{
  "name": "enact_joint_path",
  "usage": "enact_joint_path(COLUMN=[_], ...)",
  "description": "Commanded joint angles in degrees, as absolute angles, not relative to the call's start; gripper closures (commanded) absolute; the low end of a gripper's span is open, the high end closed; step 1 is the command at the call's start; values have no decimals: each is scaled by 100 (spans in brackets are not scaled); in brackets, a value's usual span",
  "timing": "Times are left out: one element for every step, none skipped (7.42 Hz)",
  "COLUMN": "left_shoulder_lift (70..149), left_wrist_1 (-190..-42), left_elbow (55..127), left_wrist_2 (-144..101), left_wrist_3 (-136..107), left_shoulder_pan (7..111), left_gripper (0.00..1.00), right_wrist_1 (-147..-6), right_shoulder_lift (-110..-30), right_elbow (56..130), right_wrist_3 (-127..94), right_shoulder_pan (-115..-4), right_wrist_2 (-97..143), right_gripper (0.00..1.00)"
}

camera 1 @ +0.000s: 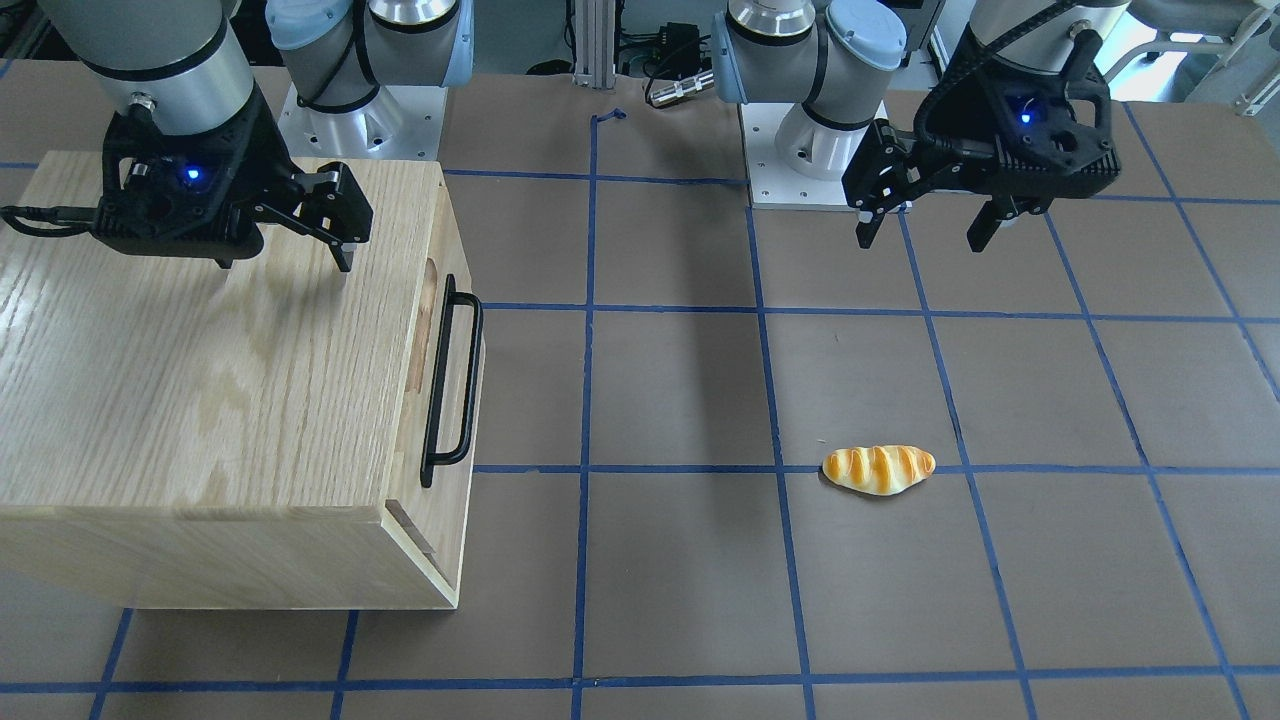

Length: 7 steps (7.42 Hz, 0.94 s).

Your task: Open upper drawer

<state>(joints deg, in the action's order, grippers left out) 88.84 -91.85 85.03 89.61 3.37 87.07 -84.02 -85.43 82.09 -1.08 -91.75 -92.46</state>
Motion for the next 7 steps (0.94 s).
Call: enact_joint_path(left_shoulder_lift=[8947, 8973, 8991, 9000, 9035, 9131, 9332], left_wrist_1=[-9185, -9176, -9184, -9185, -9185, -9176, -8802], left_elbow=[8490, 8499, 8490, 8482, 8455, 8464, 8464], left_wrist_2=[8930, 8938, 8965, 8974, 8974, 8921, 8590], left_wrist_3=[282, 246, 237, 194, 28, -417, -848], left_shoulder_pan=[8719, 8762, 8797, 8798, 8798, 8833, 9042], left_gripper=[0, 0, 0, 0, 0, 0, 0], right_wrist_1=[-8402, -8402, -8402, -8402, -8402, -8402, -8402], right_shoulder_lift=[-8543, -8543, -8543, -8543, -8543, -8543, -8543], right_elbow=[8209, 8209, 8209, 8218, 8218, 8209, 8209], right_wrist_3=[-114, -114, -106, -114, -114, -114, -114], right_shoulder_pan=[-9176, -9176, -9167, -9176, -9176, -9176, -9176], right_wrist_2=[-9246, -9246, -9246, -9246, -9246, -9246, -9246], right_gripper=[0, 0, 0, 0, 0, 0, 0])
